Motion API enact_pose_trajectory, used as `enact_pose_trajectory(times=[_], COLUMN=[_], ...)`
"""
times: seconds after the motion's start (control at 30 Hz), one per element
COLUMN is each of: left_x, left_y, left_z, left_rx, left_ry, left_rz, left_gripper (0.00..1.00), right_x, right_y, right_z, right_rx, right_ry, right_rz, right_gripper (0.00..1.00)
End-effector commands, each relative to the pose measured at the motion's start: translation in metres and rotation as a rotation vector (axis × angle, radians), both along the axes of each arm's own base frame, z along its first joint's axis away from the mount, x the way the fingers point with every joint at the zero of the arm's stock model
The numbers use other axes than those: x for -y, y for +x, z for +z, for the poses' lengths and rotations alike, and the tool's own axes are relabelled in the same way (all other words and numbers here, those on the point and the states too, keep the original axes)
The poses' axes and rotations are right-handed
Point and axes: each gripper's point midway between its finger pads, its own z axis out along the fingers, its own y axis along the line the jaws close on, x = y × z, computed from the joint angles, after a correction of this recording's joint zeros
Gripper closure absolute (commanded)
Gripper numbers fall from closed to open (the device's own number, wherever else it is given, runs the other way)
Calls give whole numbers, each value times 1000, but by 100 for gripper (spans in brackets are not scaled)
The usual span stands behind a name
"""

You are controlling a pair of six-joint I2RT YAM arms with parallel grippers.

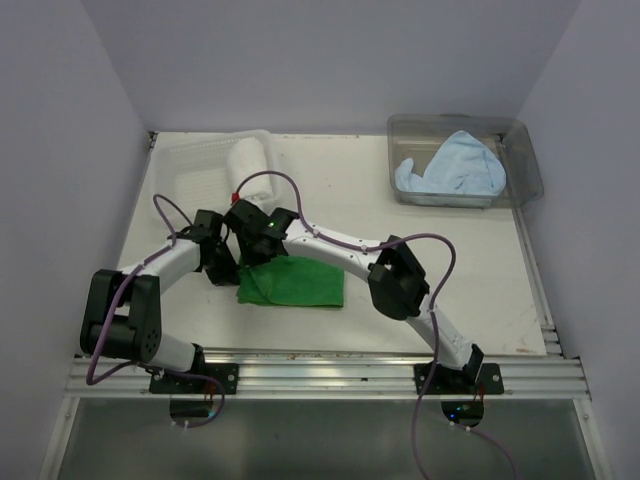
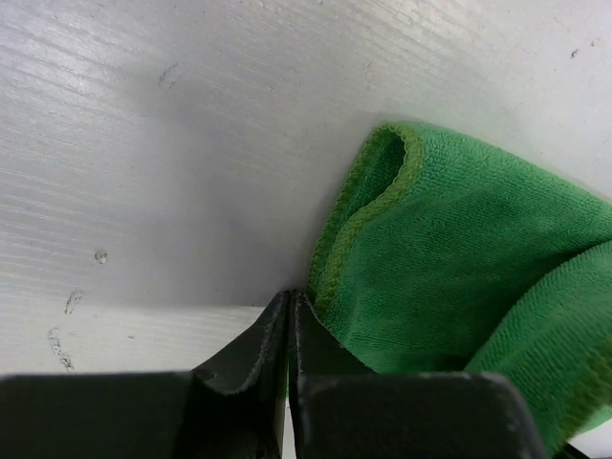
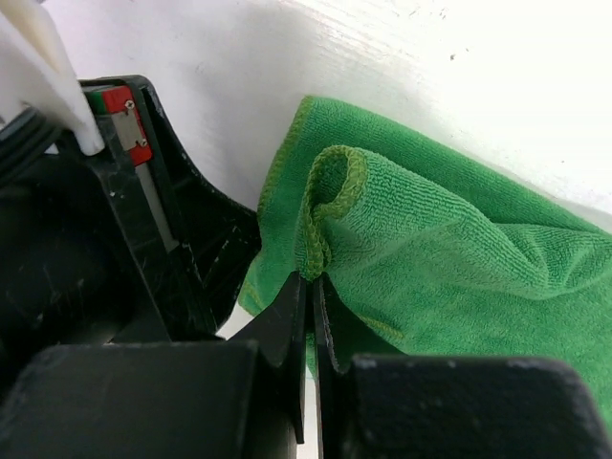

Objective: Roll the towels
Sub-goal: Fold the towel

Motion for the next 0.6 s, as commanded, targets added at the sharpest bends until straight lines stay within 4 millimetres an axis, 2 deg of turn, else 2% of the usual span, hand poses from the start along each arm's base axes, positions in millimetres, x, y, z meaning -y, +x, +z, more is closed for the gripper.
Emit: enact_pose_trajectory(times=[0.0, 0.1, 0.13, 0.2, 0.23, 0.27, 0.3, 0.33, 0.37, 0.4, 0.43, 0.47, 0.5, 0.53, 0.57], left_x=[-9, -10, -10, -10, -11, -13, -14, -15, -19, -21, -29, -32, -33, -34, -37], left_y=[-15, -16, -16, -15, -15, -14, -9, -10, -8, -2, 0, 2, 9, 8, 11], left_z=[-22, -22, -21, -17, -14, -12, -4, 0, 4, 14, 20, 25, 37, 42, 47], left_rx=[-64, -64, -66, -55, -54, -49, -24, -24, -12, 23, 34, 49, 88, 94, 109], left_ry=[44, 46, 46, 48, 54, 60, 62, 63, 71, 71, 97, 111, 116, 122, 137], left_rz=[-9, -7, -4, 0, 0, 6, 8, 11, 21, 33, 52, 58, 65, 64, 71], left_gripper=[94, 94, 94, 92, 91, 90, 88, 87, 86, 85, 84, 84, 82, 82, 81], right_x=[-13, -20, -25, -30, -27, -25, -21, -10, -2, 7, 23, 36, 52, 73, 92], right_y=[-3, -5, -8, -7, -9, -2, 1, 2, 13, 17, 17, 27, 32, 30, 41], right_z=[10, 5, 6, 15, 13, 34, 41, 35, 63, 72, 58, 62, 83, 62, 62], right_rx=[1, -14, -26, -13, -14, 35, 60, 66, 118, 138, 126, 140, 177, 156, 161], right_ry=[29, 48, 64, 98, 92, 123, 126, 104, 152, 165, 131, 140, 162, 112, 106], right_rz=[33, 48, 67, 83, 95, 80, 74, 64, 33, 14, -2, -35, -70, -94, -138], right_gripper=[100, 100, 83, 61, 56, 54, 53, 53, 53, 53, 54, 55, 56, 59, 61])
